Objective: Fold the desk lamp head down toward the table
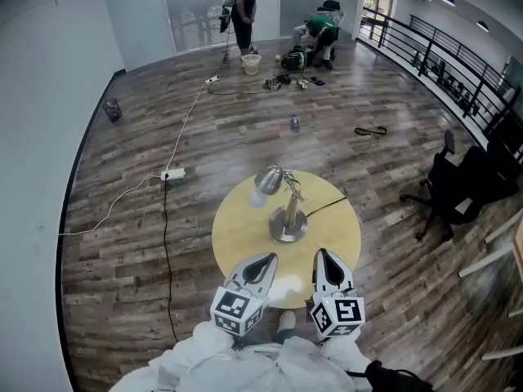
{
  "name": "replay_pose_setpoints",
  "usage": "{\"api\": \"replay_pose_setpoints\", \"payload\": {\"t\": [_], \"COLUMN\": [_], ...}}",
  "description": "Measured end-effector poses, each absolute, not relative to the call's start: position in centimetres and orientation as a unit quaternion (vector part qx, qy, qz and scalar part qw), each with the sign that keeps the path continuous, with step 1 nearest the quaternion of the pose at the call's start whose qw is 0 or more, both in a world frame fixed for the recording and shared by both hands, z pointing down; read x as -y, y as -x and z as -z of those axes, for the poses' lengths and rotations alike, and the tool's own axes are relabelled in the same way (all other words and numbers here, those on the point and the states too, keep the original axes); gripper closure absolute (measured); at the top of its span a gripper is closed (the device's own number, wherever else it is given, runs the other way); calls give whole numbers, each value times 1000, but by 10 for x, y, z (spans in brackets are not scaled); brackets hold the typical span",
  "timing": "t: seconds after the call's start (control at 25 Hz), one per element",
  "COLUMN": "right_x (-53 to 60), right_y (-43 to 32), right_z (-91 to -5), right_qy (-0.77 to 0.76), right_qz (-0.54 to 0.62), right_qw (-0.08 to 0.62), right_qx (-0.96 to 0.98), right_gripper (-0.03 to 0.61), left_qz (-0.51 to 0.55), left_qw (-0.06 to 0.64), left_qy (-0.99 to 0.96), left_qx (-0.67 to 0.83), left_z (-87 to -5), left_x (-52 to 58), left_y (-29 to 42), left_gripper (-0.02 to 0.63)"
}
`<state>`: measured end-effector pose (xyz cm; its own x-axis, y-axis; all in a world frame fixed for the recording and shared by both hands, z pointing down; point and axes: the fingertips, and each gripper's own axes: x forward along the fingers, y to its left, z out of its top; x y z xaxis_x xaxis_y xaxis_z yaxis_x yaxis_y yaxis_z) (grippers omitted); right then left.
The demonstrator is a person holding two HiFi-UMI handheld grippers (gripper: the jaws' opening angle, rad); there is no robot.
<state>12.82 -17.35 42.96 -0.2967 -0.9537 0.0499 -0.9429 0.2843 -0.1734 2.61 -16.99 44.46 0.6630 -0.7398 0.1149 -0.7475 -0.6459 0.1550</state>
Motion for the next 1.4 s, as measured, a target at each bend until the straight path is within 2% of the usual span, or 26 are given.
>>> {"api": "replay_pose_setpoints", "payload": {"t": [0.6,0.88,1.12,1.4], "right_x": [266,317,364,362], "right_y": [-136,-107,-86,-85], "right_z": [-464,-584,-660,-698], "right_qy": [524,499,481,473], "right_qz": [93,44,112,126], "right_qw": [-9,-131,-176,-241], "right_qx": [-847,-856,-852,-838], "right_gripper": [568,568,568,568], "left_qz": [-15,-28,-33,-19], "left_qw": [108,115,96,76], "left_qy": [-881,-888,-894,-894], "left_qx": [460,444,437,440], "left_z": [-457,-467,-456,-439], "left_x": [233,237,249,247], "left_y": [-54,-53,-40,-20], "left_gripper": [614,614,614,614]}}
